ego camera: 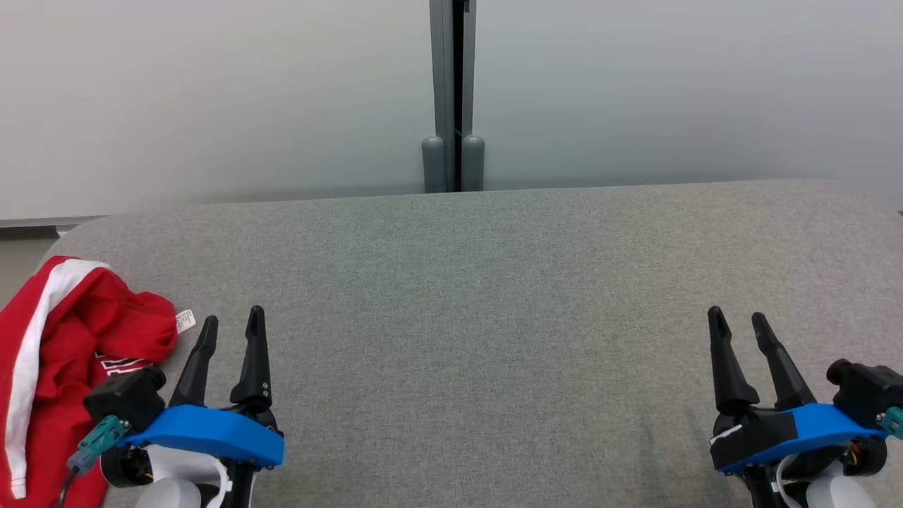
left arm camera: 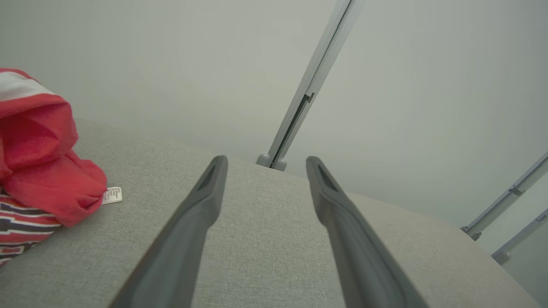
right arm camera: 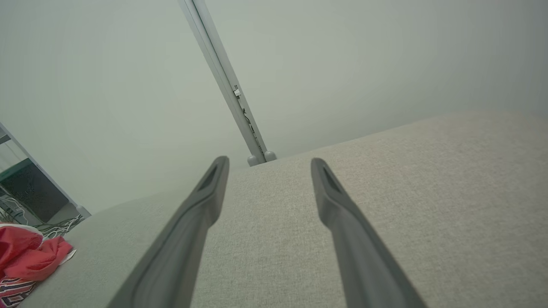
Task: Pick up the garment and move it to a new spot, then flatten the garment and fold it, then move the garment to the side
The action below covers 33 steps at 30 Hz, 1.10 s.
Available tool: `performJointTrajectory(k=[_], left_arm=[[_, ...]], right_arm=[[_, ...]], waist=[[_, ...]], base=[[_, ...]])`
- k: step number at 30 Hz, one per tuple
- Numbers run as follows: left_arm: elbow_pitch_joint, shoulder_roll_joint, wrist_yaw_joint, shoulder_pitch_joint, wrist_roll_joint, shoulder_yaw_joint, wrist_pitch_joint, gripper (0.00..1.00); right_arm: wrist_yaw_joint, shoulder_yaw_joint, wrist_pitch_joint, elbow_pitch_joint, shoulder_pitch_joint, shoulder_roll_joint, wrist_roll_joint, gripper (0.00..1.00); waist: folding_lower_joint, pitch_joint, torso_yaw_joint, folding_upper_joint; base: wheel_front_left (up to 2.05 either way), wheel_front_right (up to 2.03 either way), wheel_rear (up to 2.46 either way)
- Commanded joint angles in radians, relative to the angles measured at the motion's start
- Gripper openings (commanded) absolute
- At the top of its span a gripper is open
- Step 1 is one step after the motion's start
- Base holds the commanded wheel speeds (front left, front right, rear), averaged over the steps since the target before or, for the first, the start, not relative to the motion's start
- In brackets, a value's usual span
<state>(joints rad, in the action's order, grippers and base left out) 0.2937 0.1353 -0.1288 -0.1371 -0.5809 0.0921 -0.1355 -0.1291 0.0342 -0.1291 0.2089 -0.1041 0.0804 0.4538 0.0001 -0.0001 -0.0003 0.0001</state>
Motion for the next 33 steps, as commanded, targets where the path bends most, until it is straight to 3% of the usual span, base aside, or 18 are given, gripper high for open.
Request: performJointTrajectory(k=[1,33], left_arm=[[-0.003,0.012,-0.002,-0.025,0.039,0.007,-0.012,1.0],[0.076,0.037,-0.003,-0.01,0.293,0.037,-0.084,1.0]], right_arm=[[-0.001,-0.003,-0.01,-0.007,-0.022,0.005,-0.041,1.0],[-0.002,0.0,-0.026,0.036,-0.007,-0.014,-0.298,1.0]], waist=[[-0.0001,0.0,0.0,-0.0001],[-0.0001,-0.009,0.001,-0.0001]], base=[[0.0,0.0,0.0],[0.0,0.0,0.0]])
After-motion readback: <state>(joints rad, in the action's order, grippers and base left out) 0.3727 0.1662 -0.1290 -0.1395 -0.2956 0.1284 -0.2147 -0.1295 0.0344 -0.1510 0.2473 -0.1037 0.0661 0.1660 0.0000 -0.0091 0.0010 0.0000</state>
